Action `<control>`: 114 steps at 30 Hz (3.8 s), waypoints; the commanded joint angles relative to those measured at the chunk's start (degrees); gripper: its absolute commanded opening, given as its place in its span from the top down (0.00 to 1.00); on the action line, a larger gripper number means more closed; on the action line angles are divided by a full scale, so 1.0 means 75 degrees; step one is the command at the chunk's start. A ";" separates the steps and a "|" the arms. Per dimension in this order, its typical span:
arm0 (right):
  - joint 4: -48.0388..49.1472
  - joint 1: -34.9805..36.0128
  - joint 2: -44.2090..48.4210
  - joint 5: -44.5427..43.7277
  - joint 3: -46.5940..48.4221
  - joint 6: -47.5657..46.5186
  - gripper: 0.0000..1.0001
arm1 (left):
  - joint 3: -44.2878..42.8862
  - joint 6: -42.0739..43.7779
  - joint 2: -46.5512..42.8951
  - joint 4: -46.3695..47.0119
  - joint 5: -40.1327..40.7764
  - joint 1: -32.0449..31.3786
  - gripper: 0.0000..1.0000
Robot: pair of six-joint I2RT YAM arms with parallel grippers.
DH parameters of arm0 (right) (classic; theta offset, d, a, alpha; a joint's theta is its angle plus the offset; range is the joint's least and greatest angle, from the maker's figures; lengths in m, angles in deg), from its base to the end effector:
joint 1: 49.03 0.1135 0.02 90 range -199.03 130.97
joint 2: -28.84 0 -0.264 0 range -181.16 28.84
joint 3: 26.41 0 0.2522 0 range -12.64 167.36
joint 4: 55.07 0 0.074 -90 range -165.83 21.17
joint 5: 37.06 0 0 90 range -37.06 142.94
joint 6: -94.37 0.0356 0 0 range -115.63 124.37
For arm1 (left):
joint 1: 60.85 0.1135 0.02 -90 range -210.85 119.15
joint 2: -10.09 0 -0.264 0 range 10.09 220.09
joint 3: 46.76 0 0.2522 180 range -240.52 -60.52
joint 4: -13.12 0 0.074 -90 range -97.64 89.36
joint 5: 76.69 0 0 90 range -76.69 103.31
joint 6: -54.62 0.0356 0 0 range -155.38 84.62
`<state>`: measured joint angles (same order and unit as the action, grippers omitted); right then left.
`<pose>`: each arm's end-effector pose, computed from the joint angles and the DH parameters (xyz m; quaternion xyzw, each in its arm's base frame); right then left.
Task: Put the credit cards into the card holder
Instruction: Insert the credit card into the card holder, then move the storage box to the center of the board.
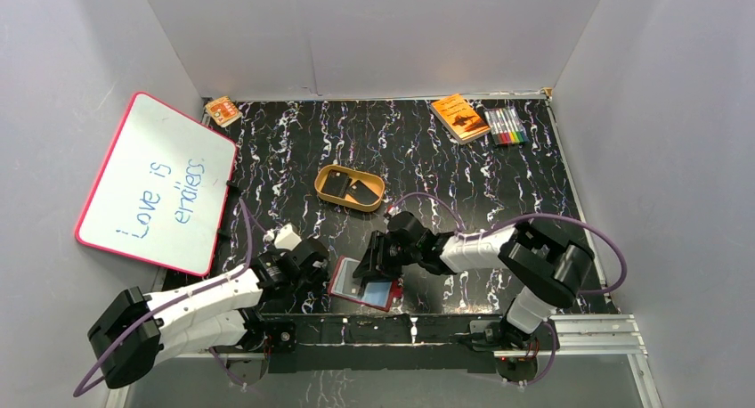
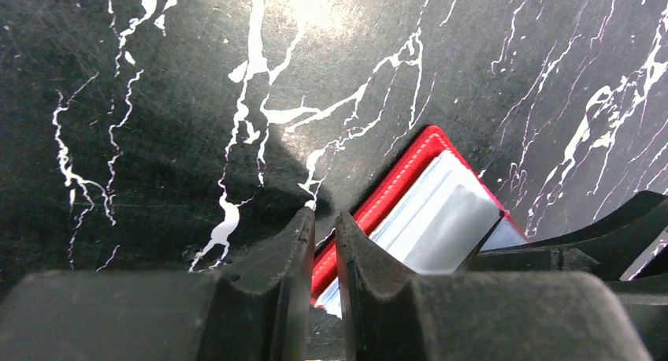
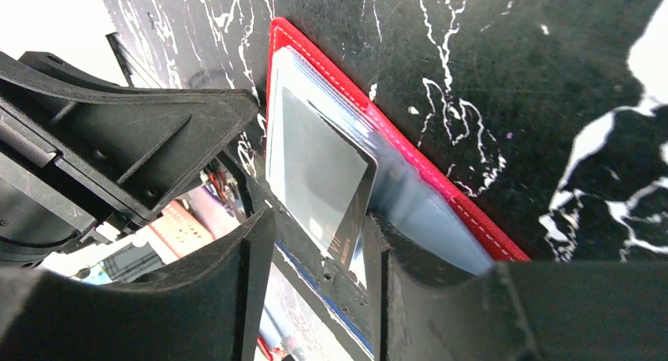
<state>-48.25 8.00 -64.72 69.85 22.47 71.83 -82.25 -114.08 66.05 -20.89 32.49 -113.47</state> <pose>0.1551 0.2582 0.1333 0.0164 0.8907 0.4462 0.0856 0.1131 -0.1288 0.1565 -0.2614 0.9034 -0.2086 0.2685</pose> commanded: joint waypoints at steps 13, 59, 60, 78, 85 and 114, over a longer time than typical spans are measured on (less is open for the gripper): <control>-0.3439 0.0001 0.0814 -0.1615 0.1298 -0.1677 0.42 | 0.0345 0.0266 -0.0091 -0.0760 -0.0011 -0.0027 0.82; -0.3998 0.0364 0.0003 -0.0470 0.1881 -0.2292 1.00 | 0.0530 0.1153 0.1118 0.0995 -0.1049 -0.0027 1.00; -0.3971 0.0364 -0.0036 -0.0446 0.1922 -0.2283 1.00 | 0.0531 0.1159 0.1144 0.1026 -0.1072 -0.0027 1.00; -0.4873 0.0145 -0.0657 -0.1323 0.3027 -0.3643 0.94 | 0.1029 0.0154 0.0031 0.0257 -0.0092 -0.0027 1.00; -0.5435 -0.0045 -0.0663 -0.1458 0.3568 -0.4090 0.80 | 0.0915 0.0023 -0.0174 0.0038 0.0118 -0.0028 0.93; -0.2841 -0.2306 0.1151 -0.0883 0.3555 -0.3524 0.38 | -0.2463 0.3350 0.0536 -0.0515 0.0097 0.2714 0.38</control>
<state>-79.46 -6.51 -50.03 55.95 44.39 41.56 -98.10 -94.49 68.42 -25.06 36.75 -97.82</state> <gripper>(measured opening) 0.629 0.622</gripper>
